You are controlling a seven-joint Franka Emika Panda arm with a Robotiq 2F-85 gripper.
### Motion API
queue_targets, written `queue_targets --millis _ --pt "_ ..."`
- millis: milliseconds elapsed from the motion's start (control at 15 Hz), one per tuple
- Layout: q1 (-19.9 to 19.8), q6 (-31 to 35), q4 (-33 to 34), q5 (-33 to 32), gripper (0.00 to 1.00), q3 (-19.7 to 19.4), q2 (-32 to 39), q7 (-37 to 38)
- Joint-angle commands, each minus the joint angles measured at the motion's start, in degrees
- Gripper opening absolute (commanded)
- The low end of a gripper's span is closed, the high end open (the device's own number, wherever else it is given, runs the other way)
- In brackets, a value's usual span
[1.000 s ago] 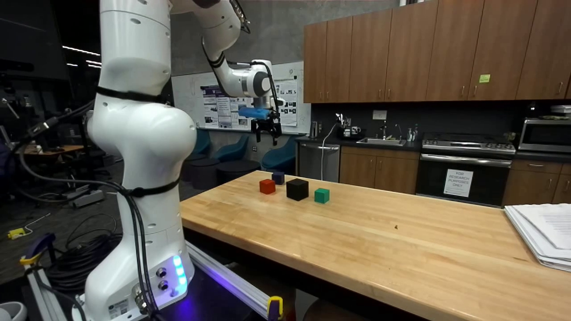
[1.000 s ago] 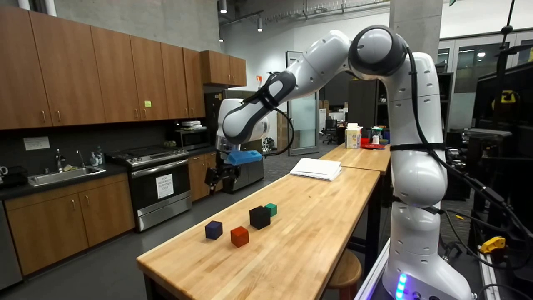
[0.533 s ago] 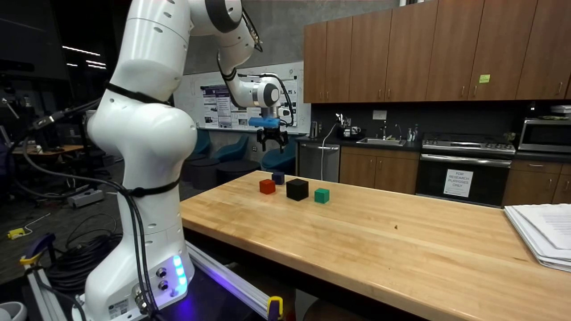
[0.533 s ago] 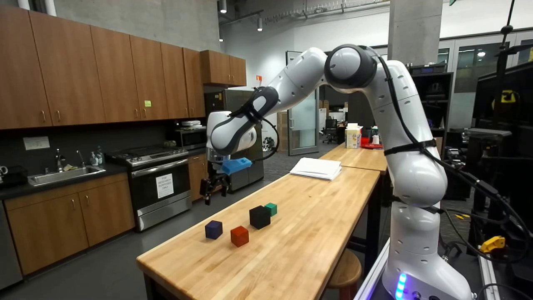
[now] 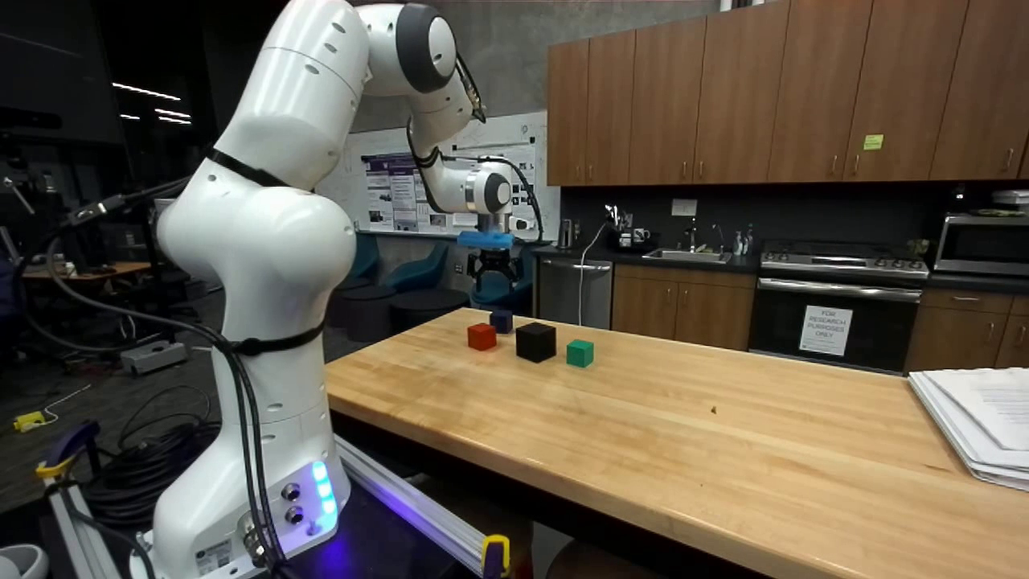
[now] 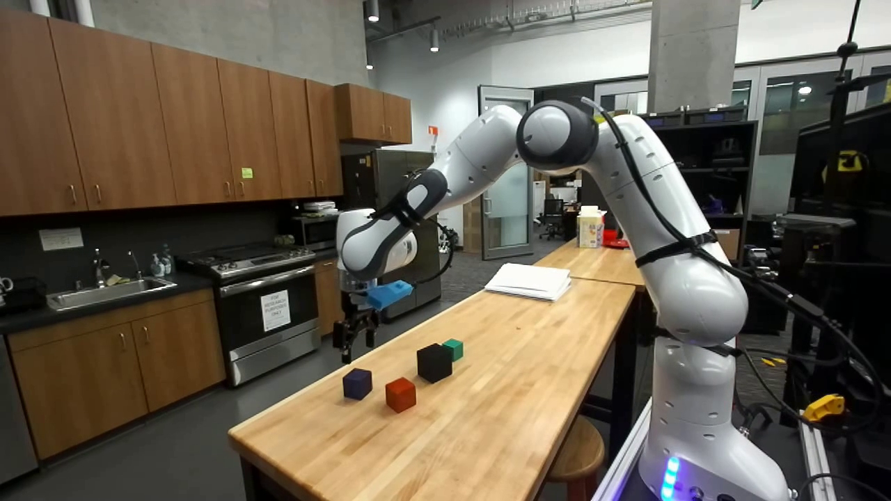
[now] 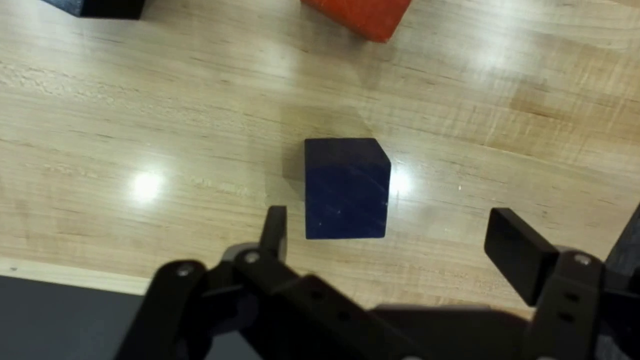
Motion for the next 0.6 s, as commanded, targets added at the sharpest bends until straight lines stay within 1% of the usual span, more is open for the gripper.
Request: queue_targets --millis 0,533 --pt "1.9 -1.9 3.8 -2.3 1.0 -1.4 3.9 -1.4" --pt "3.6 -2.8 8.9 -5.0 1.0 -2.4 9.9 -2.6"
